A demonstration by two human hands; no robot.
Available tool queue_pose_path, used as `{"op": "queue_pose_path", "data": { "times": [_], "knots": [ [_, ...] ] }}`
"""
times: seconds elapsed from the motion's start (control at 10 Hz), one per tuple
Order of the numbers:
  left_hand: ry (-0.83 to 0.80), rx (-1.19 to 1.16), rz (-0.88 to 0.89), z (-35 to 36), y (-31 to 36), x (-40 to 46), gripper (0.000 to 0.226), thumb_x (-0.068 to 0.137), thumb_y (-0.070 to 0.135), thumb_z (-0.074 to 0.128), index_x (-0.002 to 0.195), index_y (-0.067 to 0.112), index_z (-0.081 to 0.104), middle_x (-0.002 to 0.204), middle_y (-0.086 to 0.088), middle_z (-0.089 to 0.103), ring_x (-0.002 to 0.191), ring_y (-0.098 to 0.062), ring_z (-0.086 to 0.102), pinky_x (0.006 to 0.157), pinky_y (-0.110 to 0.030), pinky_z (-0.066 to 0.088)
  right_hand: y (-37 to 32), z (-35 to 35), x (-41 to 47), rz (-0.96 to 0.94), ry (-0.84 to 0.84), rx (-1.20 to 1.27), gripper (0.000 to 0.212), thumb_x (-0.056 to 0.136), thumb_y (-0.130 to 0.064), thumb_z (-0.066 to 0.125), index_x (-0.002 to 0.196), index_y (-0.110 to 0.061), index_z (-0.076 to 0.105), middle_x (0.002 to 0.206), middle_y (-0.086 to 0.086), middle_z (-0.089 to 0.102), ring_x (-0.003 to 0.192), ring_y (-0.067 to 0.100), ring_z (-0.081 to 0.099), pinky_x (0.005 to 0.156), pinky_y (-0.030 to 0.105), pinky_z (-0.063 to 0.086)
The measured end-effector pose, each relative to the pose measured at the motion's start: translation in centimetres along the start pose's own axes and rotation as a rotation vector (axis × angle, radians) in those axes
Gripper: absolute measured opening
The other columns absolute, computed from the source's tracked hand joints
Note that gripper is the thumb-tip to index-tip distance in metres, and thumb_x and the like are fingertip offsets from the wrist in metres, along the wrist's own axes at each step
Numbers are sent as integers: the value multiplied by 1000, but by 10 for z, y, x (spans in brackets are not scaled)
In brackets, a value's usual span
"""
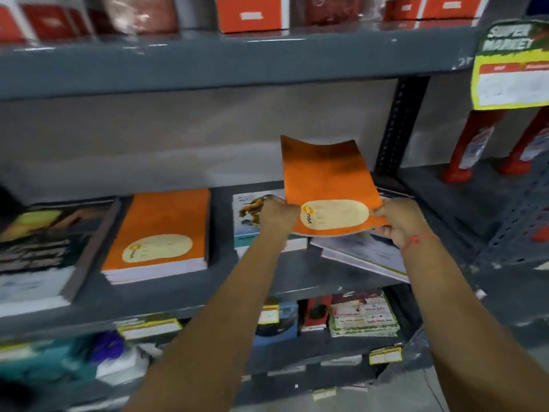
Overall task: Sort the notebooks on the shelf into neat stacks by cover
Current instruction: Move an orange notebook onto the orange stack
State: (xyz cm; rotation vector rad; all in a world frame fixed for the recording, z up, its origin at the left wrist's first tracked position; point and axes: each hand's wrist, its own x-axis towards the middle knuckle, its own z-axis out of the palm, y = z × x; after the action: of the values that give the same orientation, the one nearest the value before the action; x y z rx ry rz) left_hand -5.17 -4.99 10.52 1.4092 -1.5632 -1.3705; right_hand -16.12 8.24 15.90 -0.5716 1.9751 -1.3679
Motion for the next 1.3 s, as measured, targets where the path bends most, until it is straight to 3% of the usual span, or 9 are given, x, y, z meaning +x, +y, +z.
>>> {"op": "queue_pose_path", "data": {
  "times": [0.3,0.4,0.5,0.6,0.7,0.8,0.9,1.1,1.3],
  "knots": [
    [228,109,-132,-217,-51,20,22,75,-7,57,63,9,49,72,-14,54,67,-25,52,62,-31,44,-4,191,15,-64,-257,-77,29,80,4,61,59,-15,52,87,13,61,74,23,61,54,28,53],
    [259,134,-198,-267,-73,19,29,75,-11,53,55,7,46,57,-11,47,51,-21,44,47,-26,36,2,250,3,-66,-287,-124,30,80,3,62,59,-12,48,83,12,57,66,21,59,44,25,52],
    [238,149,-209,-295,-89,25,24,78,-12,51,61,5,49,64,-12,53,58,-23,51,52,-29,43,13,286,-5,-40,-275,-146,17,78,3,62,65,-6,55,87,14,60,77,25,61,63,34,58],
    [201,237,-196,-305,-103,34,26,84,-7,50,64,9,45,81,-17,56,78,-27,57,76,-41,53,24,304,-8,-91,-223,-236,6,75,1,60,75,-1,65,80,14,63,74,30,65,73,43,57],
    [203,287,-184,-306,-117,43,20,82,-5,52,67,5,43,93,-24,57,89,-32,59,88,-48,51,34,309,-11,-135,-176,-351,15,72,0,53,59,-6,53,69,10,59,73,29,61,52,28,47],
    [160,408,-190,-310,-123,50,23,78,-8,53,62,4,43,80,-23,57,80,-31,59,80,-46,53,39,309,-17,-174,-154,-492,6,76,-6,52,79,-6,58,90,14,63,82,30,61,62,28,47],
    [66,633,-198,-315,-114,51,16,78,-3,57,64,1,51,62,-15,56,61,-26,57,60,-33,49,40,306,-20,-249,-120,-679,33,83,-18,57,113,-5,53,119,17,56,105,35,59,87,41,51],
    [124,1023,57,-281,-83,49,21,81,10,53,101,2,55,97,-16,59,92,-32,59,79,-39,50,37,271,-20,-421,50,-666,29,89,-26,51,114,-11,54,122,14,56,107,35,58,83,37,47],
    [-3,671,319,-155,-52,34,25,85,9,50,98,4,70,110,-18,68,104,-33,61,88,-31,49,39,175,19,-361,361,-441,25,89,-14,46,105,-9,64,114,16,64,101,34,61,71,30,43]
  ]
}}
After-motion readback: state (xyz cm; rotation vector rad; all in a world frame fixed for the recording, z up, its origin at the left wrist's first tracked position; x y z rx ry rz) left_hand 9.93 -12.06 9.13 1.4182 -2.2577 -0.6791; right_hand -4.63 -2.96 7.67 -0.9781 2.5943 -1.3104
